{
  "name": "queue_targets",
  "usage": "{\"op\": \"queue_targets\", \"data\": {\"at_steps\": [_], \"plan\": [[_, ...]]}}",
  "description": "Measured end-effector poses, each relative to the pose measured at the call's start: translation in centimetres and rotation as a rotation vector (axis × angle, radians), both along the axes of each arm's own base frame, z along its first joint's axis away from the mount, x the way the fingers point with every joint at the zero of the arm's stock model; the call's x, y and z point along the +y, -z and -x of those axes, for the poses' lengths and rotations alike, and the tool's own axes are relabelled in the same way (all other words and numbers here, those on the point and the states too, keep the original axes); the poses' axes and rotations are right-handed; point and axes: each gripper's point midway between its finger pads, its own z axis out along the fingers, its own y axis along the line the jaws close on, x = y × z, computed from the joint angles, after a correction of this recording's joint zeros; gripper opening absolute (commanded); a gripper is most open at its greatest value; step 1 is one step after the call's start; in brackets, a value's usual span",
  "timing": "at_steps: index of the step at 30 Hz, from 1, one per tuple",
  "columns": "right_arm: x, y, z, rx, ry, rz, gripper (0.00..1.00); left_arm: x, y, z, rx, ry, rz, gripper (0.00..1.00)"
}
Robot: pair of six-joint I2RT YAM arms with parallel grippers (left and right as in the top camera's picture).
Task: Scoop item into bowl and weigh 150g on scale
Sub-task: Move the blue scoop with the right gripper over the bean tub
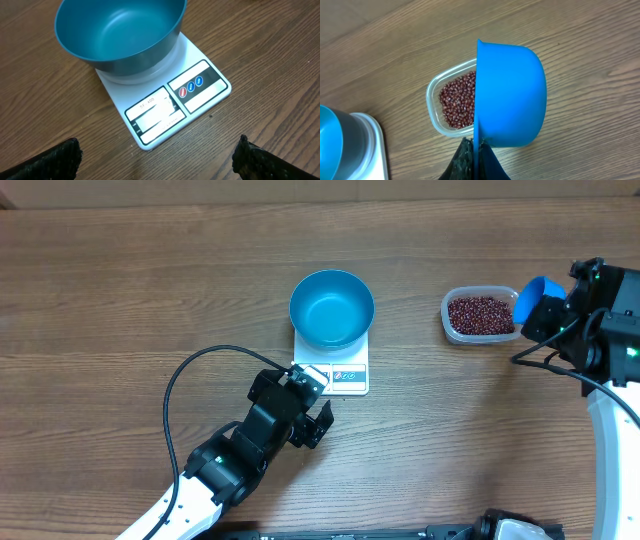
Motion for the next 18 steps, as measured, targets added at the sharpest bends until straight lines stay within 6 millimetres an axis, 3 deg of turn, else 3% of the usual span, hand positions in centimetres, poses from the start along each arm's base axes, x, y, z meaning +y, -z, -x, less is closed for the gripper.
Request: {"op": "queue_targets", "data": {"at_steps": [9,18], "plan": [[-0.2,-3.4,-2.2,-0.033,-0.054,0.031,0.04,0.0,0.0,0.0,0.000,0.000,0.000,1.00],[-0.1,-3.6,-4.2,0.057,-0.186,0.075,0.04,0.0,0.1,0.0,0.002,0.000,-0.002,1.00]]}}
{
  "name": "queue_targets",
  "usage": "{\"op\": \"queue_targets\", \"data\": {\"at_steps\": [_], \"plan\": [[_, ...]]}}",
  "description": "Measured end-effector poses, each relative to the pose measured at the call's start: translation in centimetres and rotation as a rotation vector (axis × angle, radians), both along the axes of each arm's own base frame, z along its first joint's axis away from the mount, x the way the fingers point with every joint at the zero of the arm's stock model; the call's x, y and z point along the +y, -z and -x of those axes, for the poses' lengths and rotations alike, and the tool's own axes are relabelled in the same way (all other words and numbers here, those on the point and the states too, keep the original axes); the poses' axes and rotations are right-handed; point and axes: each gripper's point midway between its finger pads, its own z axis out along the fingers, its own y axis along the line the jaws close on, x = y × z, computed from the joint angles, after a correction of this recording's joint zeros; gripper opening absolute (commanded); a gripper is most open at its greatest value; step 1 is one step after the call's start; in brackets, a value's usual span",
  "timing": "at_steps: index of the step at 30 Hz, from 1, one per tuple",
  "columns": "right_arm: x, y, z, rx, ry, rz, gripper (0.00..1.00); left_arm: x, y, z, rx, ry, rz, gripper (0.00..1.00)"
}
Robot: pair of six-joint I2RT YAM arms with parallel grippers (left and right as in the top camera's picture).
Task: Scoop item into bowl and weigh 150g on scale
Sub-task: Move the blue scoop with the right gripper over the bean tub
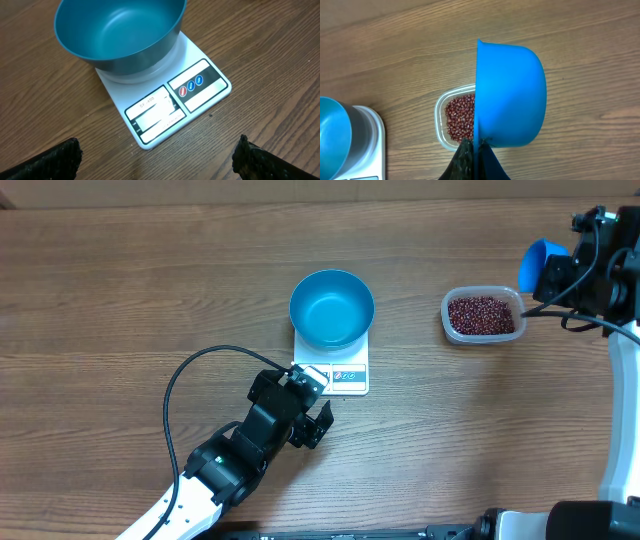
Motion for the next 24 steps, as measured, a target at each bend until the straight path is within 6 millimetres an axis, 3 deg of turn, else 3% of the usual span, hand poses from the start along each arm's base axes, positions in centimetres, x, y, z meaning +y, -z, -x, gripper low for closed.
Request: {"op": "queue_targets", "data": {"at_steps": [5,11,14,21,24], "plan": [[1.2,-1.3,-0.7,-0.007,-0.098,0.050,0.04,0.0,0.0,0.0,0.001,0.001,-0.001,1.00],[3.3,-1.0,-0.8,0.006,-0.182,0.071,0.04,0.0,0.0,0.0,0.001,0.001,-0.001,1.00],[3.8,0.1,-1.1,0.044,-0.199,0.080,0.04,0.0,0.1,0.0,0.002,0.001,-0.002,1.00],[4.6,5.9,-1.8,0.239,-0.217,0.155,0.04,0.0,0.1,0.0,0.003,0.000,-0.002,1.00],[4.6,7.3,-1.7,0.296,-0.210,0.207,0.04,0.0,0.1,0.0,0.003,0.000,-0.002,0.99]]}}
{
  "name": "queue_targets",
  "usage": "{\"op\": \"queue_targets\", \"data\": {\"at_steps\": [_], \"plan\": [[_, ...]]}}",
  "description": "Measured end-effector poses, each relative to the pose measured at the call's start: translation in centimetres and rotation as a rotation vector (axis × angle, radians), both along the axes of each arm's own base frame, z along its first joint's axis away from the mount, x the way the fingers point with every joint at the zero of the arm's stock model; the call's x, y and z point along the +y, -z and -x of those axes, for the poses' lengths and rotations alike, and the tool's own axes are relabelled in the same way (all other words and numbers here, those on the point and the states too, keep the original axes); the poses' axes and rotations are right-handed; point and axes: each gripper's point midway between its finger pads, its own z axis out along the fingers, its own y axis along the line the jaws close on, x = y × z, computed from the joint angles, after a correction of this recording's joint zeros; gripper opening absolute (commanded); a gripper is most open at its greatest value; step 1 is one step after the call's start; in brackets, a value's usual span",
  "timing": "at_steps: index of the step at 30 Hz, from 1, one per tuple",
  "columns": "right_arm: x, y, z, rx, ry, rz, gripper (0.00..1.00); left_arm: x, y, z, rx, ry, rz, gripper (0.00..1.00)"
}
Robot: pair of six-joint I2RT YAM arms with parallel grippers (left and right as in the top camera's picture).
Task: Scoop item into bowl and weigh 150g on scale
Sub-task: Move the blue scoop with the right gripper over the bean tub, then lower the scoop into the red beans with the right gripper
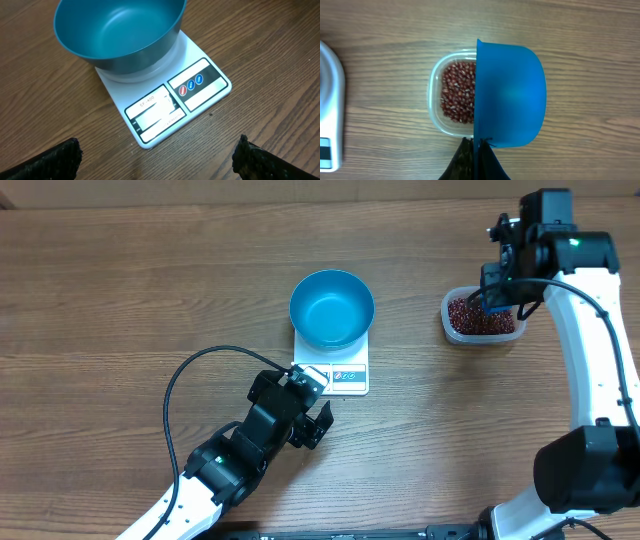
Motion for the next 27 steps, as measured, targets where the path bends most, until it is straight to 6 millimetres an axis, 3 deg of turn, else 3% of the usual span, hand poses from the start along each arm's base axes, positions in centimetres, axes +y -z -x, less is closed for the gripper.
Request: {"op": "queue_targets", "data": {"at_steps": [8,27], "plan": [[0.1,0.5,0.1,0.024,0.027,0.118,0.04,0.0,0.0,0.0,0.000,0.000,0.000,1.00],[-1.6,1.0,1.1,0.070,0.119,0.202,0.04,0.0,0.0,0.0,0.000,0.000,0.000,1.00]]}}
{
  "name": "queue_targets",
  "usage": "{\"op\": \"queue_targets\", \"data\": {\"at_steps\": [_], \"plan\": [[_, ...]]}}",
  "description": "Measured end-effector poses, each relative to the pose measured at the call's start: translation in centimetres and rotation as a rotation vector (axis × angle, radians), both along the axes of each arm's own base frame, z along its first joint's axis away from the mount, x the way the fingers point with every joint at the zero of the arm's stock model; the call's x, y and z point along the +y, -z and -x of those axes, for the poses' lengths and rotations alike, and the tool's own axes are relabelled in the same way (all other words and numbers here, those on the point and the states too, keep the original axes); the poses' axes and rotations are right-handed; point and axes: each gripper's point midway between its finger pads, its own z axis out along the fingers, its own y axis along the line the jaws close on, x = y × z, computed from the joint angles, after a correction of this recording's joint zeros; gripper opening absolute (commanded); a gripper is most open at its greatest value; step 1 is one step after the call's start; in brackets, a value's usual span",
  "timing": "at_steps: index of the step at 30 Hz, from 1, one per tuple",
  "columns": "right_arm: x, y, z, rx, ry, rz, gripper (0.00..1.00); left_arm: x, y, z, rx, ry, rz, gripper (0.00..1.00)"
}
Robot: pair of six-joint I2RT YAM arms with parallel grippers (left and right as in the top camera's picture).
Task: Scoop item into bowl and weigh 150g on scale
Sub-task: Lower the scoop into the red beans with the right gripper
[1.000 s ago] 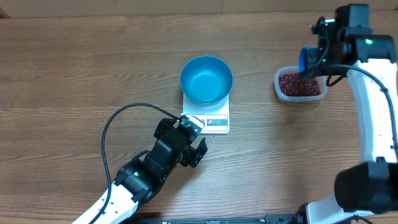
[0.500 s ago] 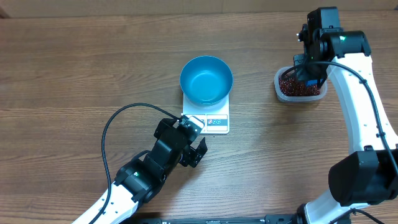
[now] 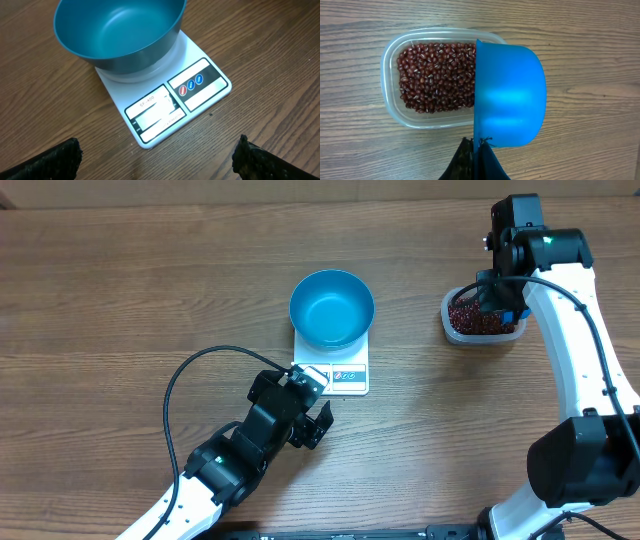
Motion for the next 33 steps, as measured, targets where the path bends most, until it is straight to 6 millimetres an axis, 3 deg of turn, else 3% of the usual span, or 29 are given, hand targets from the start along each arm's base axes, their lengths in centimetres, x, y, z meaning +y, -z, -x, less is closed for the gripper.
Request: {"op": "queue_targets", "data": {"at_steps": [5,10,18,24,33], "plan": [[-0.1,0.1,0.0,0.005,0.007,0.005,0.04,0.0,0.0,0.0,0.000,0.000,0.000,1.00],[-0.4,2.3,0.0,0.070,0.025,0.025,0.04,0.0,0.0,0.0,0.000,0.000,0.000,1.00],[-0.7,3.0,-0.1,0.088,0.033,0.041,0.04,0.0,0.0,0.0,0.000,0.000,0.000,1.00],[-0.6,5.4,-0.7,0.138,0.029,0.044,0.04,0.0,0.0,0.0,0.000,0.000,0.000,0.99],[-0.5,5.7,-0.7,0.142,0.030,0.045,0.04,0.0,0.0,0.0,0.000,0.000,0.000,1.00]]}}
